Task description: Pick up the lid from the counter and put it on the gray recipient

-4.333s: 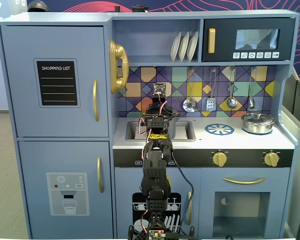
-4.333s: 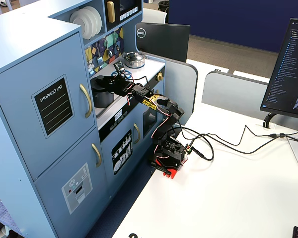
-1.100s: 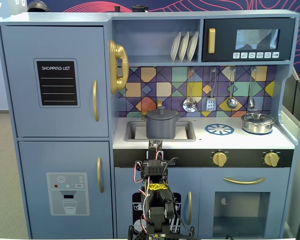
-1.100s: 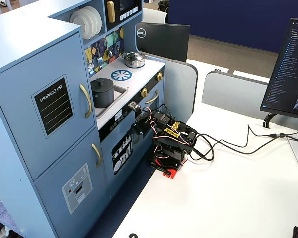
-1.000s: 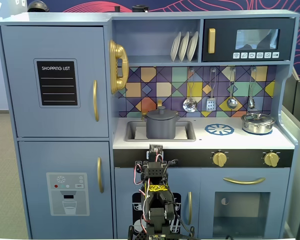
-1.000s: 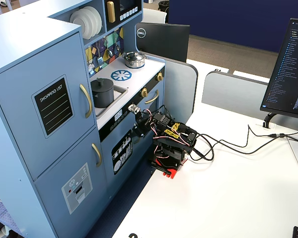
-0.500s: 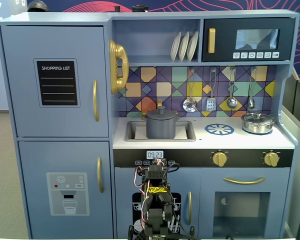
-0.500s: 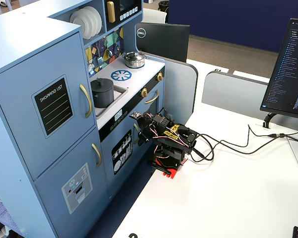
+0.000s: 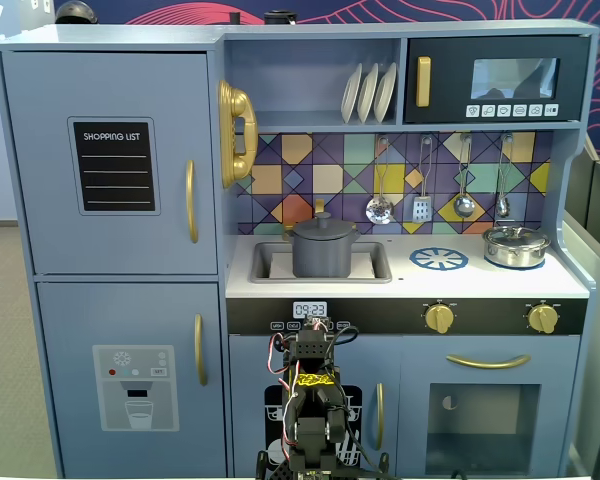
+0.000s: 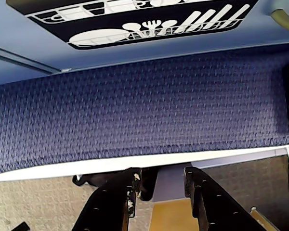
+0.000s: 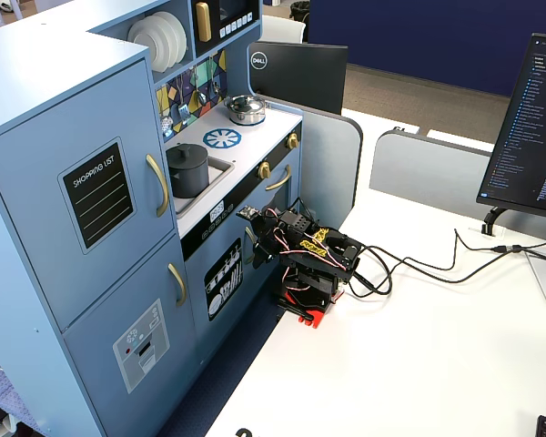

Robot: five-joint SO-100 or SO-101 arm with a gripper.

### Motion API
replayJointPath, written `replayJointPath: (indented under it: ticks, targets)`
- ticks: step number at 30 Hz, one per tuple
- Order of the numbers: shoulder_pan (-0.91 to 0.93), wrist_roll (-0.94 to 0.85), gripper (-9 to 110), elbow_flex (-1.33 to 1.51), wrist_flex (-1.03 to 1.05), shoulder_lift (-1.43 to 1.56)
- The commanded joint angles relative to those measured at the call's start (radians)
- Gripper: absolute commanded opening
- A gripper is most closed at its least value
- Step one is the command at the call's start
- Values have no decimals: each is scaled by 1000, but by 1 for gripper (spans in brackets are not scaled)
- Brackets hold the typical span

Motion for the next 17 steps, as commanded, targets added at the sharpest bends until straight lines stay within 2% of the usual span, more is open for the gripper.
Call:
replayJointPath:
  ticks: [1,17]
  targets:
    - [3,-3,2,-2,183,-3]
    - [3,-3,6,-2,183,-3]
